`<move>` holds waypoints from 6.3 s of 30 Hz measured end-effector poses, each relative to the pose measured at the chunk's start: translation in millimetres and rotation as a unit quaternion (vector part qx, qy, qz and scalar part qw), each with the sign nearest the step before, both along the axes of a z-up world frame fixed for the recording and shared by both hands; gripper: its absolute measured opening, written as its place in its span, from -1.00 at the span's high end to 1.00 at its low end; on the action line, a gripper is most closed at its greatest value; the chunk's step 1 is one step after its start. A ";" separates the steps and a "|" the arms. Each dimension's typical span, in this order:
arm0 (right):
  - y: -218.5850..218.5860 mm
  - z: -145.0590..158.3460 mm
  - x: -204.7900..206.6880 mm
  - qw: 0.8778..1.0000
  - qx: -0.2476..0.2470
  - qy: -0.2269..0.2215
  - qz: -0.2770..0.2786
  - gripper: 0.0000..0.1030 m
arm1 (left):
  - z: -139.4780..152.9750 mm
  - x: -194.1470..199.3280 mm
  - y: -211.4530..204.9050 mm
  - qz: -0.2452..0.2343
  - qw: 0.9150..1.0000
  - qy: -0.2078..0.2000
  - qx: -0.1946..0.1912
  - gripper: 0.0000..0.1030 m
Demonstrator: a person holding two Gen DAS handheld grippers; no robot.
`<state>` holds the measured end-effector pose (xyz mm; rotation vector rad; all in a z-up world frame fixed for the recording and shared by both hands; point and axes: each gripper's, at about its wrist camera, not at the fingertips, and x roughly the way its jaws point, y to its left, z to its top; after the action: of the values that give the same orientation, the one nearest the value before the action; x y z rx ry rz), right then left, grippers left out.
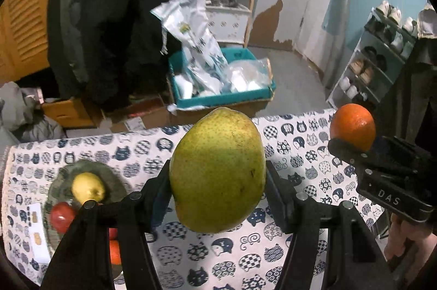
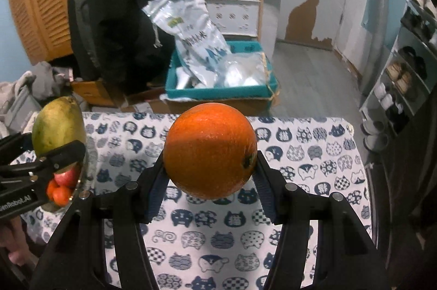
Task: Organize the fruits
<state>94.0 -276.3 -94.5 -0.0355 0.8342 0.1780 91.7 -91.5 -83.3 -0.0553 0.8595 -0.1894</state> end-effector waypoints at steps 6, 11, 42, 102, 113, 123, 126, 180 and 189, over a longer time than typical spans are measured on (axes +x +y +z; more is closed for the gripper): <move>24.2 14.0 -3.7 1.000 0.001 -0.014 0.022 -0.13 | 18.5 -14.4 28.8 0.017 1.000 -0.019 0.004 -0.24; 47.6 24.2 -7.5 0.999 0.008 -0.024 0.044 -0.13 | 27.5 -24.8 54.0 0.037 0.999 -0.030 0.002 -0.24; 227.1 -22.0 8.3 0.984 0.005 0.034 0.172 -0.13 | -35.1 -55.4 210.2 0.162 0.986 0.032 0.000 -0.24; 292.3 -107.5 43.6 0.964 -0.021 0.131 0.232 -0.40 | -86.9 -57.6 259.2 0.206 0.971 0.119 -0.034 -0.51; 263.6 -43.2 28.0 0.979 -0.013 0.066 0.192 -0.45 | -33.4 -73.7 249.8 0.201 0.977 0.059 -0.036 -0.57; 229.0 26.9 -6.4 0.987 -0.009 -0.019 0.159 -0.61 | 13.9 -90.4 233.8 0.192 0.981 0.000 -0.018 -0.71; 220.3 46.2 -18.0 0.987 -0.007 -0.043 0.152 -0.62 | 27.0 -95.6 228.3 0.191 0.981 -0.016 -0.014 -0.82; 130.5 116.2 -83.0 0.978 0.014 -0.190 0.081 -0.65 | 115.0 -140.6 189.7 0.190 0.966 -0.175 0.033 -0.99; 130.8 115.4 -84.2 0.978 0.012 -0.192 0.081 -0.65 | 114.5 -140.8 190.3 0.189 0.966 -0.175 0.036 -0.99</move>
<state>9.8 -145.5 20.9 -0.1113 0.4432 0.3236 -49.1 98.8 31.2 -0.1125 0.4890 0.1886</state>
